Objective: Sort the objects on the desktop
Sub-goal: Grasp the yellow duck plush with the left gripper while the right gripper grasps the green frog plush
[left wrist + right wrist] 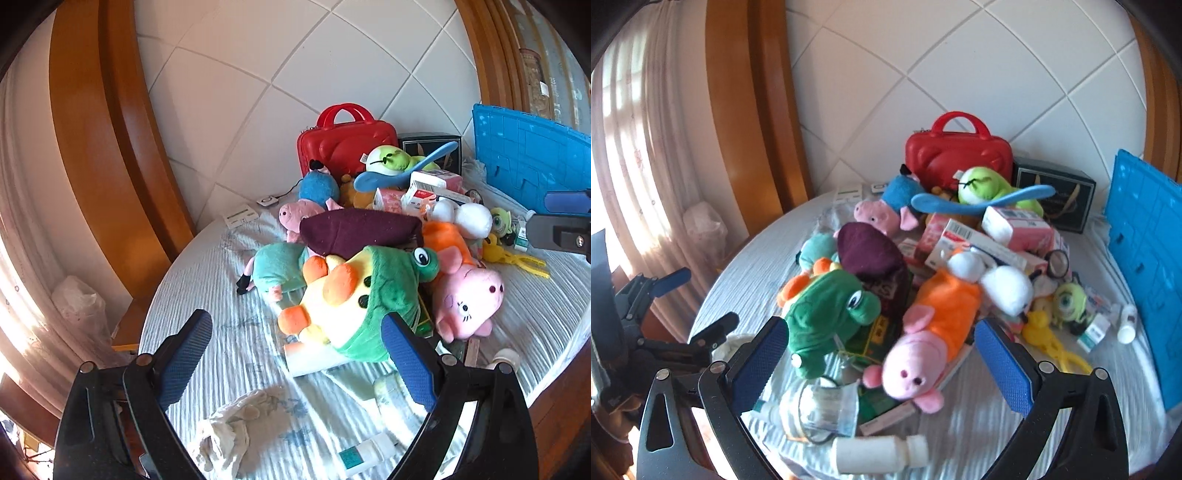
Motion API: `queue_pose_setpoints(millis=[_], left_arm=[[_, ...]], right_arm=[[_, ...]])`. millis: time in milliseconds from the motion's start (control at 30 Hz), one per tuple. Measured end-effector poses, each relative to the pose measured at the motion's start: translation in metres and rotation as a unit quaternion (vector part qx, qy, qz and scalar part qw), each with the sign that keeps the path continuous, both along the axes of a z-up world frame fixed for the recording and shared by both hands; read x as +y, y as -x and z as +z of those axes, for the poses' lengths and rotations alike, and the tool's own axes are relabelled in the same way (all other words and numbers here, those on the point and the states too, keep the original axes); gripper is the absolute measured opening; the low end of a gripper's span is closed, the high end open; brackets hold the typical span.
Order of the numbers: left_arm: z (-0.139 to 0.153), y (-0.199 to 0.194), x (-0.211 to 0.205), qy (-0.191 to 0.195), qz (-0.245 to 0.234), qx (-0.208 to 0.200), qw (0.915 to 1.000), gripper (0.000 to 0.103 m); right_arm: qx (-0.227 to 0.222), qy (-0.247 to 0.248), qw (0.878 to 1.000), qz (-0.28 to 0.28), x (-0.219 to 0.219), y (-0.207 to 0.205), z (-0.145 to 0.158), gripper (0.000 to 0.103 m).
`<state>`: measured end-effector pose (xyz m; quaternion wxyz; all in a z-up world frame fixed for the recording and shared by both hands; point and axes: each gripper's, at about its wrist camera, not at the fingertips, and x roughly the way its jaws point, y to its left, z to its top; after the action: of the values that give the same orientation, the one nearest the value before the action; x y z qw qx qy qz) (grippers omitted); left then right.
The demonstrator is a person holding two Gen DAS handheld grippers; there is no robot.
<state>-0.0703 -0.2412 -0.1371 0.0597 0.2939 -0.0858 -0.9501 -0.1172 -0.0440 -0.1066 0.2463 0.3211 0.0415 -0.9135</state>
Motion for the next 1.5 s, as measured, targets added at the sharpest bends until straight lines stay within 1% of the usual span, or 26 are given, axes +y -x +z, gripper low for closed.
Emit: queue_pose_setpoints(millis=[100,200,267,367,433,500,567,633,700,733,800,833,867,933,967,1000,1067,1133,1200,1267,1367,1433,1467,1500], left_arm=[[-0.009,0.003,-0.013,-0.006,-0.024,-0.005,0.9997,0.094],[-0.017,0.007,-0.019,-0.012,-0.04,-0.013,0.9991,0.094],[-0.022,0.008,-0.021,-0.013,-0.045,-0.012,0.9988,0.094],[-0.029,0.011,-0.026,-0.021,-0.054,-0.029,0.9979,0.094],[-0.036,0.014,-0.026,-0.006,-0.056,-0.036,0.9977,0.094],[-0.042,0.019,-0.028,0.007,-0.067,-0.034,0.9972,0.094],[-0.045,0.026,-0.031,0.014,-0.077,-0.029,0.9965,0.094],[-0.045,0.036,-0.039,0.001,-0.099,-0.029,0.9946,0.094],[-0.044,0.047,-0.049,-0.009,-0.12,-0.029,0.9923,0.094],[-0.045,0.054,-0.056,-0.019,-0.133,-0.028,0.9906,0.094],[-0.048,0.069,-0.068,-0.044,-0.154,-0.04,0.9862,0.093],[-0.051,0.075,-0.074,-0.055,-0.169,-0.041,0.9832,0.09],[-0.055,0.081,-0.079,-0.059,-0.181,-0.042,0.9808,0.083],[-0.068,0.092,-0.086,-0.07,-0.195,-0.056,0.9767,0.082],[-0.075,0.097,-0.089,-0.082,-0.206,-0.065,0.9729,0.077],[-0.083,0.1,-0.09,-0.092,-0.214,-0.073,0.9698,0.074],[-0.097,0.106,-0.094,-0.103,-0.222,-0.088,0.9657,0.074],[-0.106,0.11,-0.097,-0.116,-0.232,-0.096,0.961,0.074],[-0.109,0.113,-0.096,-0.119,-0.244,-0.096,0.9577,0.074],[-0.11,0.117,-0.093,-0.121,-0.256,-0.093,0.9546,0.074],[-0.115,0.124,-0.092,-0.138,-0.271,-0.1,0.9473,0.075],[-0.116,0.125,-0.09,-0.142,-0.285,-0.102,0.9425,0.074],[-0.116,0.125,-0.091,-0.143,-0.295,-0.103,0.9391,0.068],[-0.117,0.126,-0.092,-0.148,-0.306,-0.107,0.9344,0.062]], right_arm=[[0.0,-0.022,1.0,-0.014,-0.014,-0.017,-0.006,0.102],[-0.006,-0.028,1.0,-0.012,-0.02,-0.025,-0.01,0.102],[-0.006,-0.023,1.0,-0.007,-0.022,-0.027,-0.012,0.102],[-0.013,-0.015,1.0,-0.003,-0.025,-0.023,-0.014,0.102],[-0.009,-0.006,1.0,-0.004,-0.027,-0.021,-0.015,0.102],[-0.004,0.0,1.0,-0.003,-0.03,-0.018,-0.016,0.102],[-0.013,-0.003,1.0,-0.01,-0.034,-0.011,-0.021,0.102],[-0.025,0.003,1.0,-0.015,-0.039,-0.006,-0.023,0.102],[-0.021,-0.005,1.0,-0.023,-0.048,-0.003,-0.022,0.102],[-0.015,-0.015,0.999,-0.029,-0.054,-0.001,-0.021,0.102],[-0.011,-0.03,0.998,-0.052,-0.063,0.005,-0.021,0.102],[-0.016,-0.025,0.998,-0.063,-0.067,0.009,-0.022,0.102],[-0.019,-0.019,0.997,-0.072,-0.07,0.013,-0.023,0.102],[-0.028,-0.019,0.995,-0.093,-0.079,0.021,-0.028,0.102],[-0.033,-0.018,0.994,-0.099,-0.084,0.025,-0.031,0.101],[-0.037,-0.013,0.994,-0.104,-0.088,0.028,-0.034,0.1],[-0.046,-0.005,0.991,-0.122,-0.093,0.035,-0.04,0.1],[-0.058,0.006,0.989,-0.136,-0.094,0.04,-0.045,0.097],[-0.069,0.017,0.986,-0.153,-0.092,0.046,-0.051,0.096],[-0.086,0.039,0.981,-0.168,-0.088,0.052,-0.057,0.092],[-0.105,0.057,0.974,-0.192,-0.083,0.062,-0.066,0.091],[-0.114,0.075,0.97,-0.201,-0.079,0.067,-0.069,0.085],[-0.118,0.086,0.968,-0.204,-0.078,0.071,-0.07,0.082],[-0.123,0.099,0.966,-0.204,-0.075,0.074,-0.07,0.073]])
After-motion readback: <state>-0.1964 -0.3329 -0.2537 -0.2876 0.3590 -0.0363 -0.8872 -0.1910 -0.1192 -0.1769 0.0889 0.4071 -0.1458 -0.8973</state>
